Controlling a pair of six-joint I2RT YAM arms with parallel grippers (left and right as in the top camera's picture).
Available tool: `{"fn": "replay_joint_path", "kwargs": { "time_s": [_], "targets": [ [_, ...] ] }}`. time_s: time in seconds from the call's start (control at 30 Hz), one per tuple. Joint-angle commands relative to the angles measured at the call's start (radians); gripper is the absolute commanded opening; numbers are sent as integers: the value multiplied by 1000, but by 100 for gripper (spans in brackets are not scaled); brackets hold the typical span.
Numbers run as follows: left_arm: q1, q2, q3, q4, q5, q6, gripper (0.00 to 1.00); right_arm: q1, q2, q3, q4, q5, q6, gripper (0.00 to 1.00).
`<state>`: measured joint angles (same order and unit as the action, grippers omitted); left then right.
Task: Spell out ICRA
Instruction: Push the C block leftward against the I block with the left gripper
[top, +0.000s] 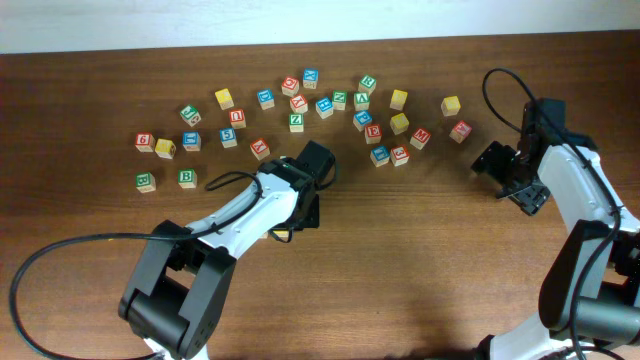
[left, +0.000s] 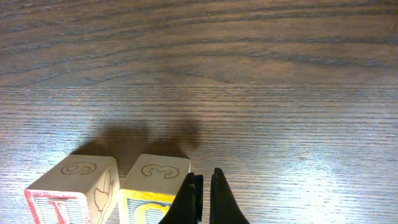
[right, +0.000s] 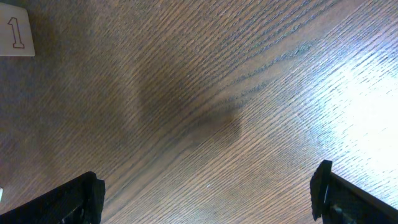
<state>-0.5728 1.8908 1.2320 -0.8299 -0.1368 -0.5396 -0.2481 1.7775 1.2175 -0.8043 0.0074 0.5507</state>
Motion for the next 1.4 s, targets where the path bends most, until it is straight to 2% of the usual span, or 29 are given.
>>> {"fn": "replay_joint_path", "kwargs": {
  "time_s": [0.0,0.3,0.37,0.4,0.57,0.73,0.83,1.03,1.13,1.27,1.37],
  "targets": [
    [5,12,-7,-6,-18,-14,0,-1,-21,13,0,8,0,98],
    [4,12,-6,-9,-16,-13,1,-1,-21,13,0,7,0,98],
    [4,12,-7,-24,-16,-13,12,-1,-21,13,0,7,0,98],
    [4,12,-7,-29,-16,-13,13,-1,-21,13,0,7,0,98],
    [4,12,-7,-40,-16,-13,3,-1,-21,13,0,7,0,98],
    [4,12,-7,-28,-16,-13,5,-1,-21,13,0,7,0,98],
    [4,12,-6,-16,-13,-13,1,-1,-21,13,0,8,0,98],
    [4,12,-6,-8,-9,-11,0,-1,-21,13,0,8,0,98],
    [4,12,-6,13,22,58,0,-1,-21,13,0,7,0,98],
    [4,12,-6,18,42,75,0,-1,-21,13,0,7,0,98],
    [4,12,-6,31,89,157,0,-1,-21,13,0,7,0,98]
  ]
}}
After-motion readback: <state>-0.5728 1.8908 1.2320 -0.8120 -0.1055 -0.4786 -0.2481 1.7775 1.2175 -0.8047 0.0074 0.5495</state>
